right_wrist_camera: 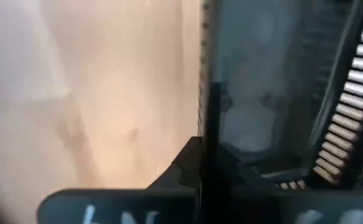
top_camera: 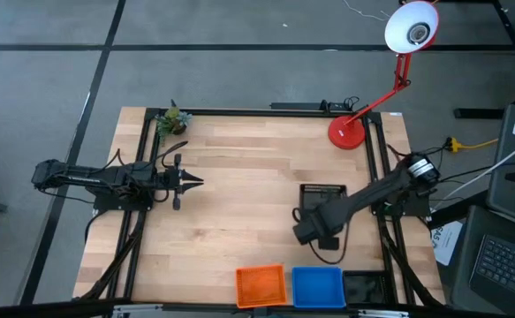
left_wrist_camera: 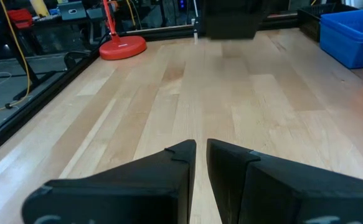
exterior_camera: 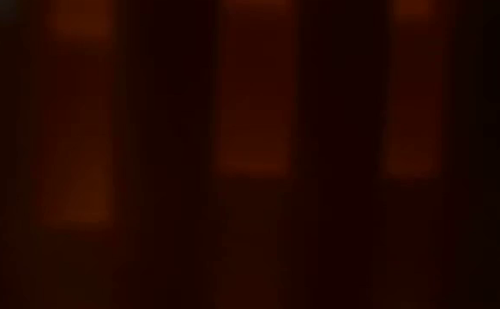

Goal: Stack baskets by color
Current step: Stack the top black bin on the bottom black bin

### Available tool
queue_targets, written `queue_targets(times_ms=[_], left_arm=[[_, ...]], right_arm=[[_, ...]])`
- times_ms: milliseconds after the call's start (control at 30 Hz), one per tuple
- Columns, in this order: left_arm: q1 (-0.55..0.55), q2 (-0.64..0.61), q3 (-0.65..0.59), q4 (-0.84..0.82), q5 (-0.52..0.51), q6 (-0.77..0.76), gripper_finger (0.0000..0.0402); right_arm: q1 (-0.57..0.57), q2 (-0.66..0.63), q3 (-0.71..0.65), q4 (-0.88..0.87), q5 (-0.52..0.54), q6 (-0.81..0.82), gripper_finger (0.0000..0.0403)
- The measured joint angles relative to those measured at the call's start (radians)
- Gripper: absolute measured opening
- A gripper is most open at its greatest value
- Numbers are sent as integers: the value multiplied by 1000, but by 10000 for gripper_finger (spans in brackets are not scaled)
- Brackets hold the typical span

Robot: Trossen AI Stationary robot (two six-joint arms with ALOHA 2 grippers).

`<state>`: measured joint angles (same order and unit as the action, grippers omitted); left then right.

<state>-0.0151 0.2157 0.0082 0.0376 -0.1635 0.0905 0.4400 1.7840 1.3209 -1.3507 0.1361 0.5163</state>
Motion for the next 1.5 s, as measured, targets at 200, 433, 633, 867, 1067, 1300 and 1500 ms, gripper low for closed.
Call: queue_targets(times_ms=[200, 433, 633, 867, 1067, 1300, 1500], left_arm=[[0, 0, 0, 0, 0, 0, 31], [0, 0, 0, 0, 0, 0, 31], [0, 0, 0, 0, 0, -2, 31], [0, 0, 0, 0, 0, -7, 31], [0, 0, 0, 0, 0, -8, 31], [0, 0, 0, 0, 0, -9, 31], [0, 0, 0, 0, 0, -10, 31]], right_arm=[[141, -1, 183, -232, -148, 257, 1], [340, 0, 253, -212, -476, 531, 1], [438, 1, 257, -142, -606, 687, 0], [489, 4, 257, -33, -688, 669, 0], [516, 48, 257, 40, -710, 631, 0], [520, 121, 257, 28, -715, 597, 0], [520, 146, 257, 33, -714, 644, 12]])
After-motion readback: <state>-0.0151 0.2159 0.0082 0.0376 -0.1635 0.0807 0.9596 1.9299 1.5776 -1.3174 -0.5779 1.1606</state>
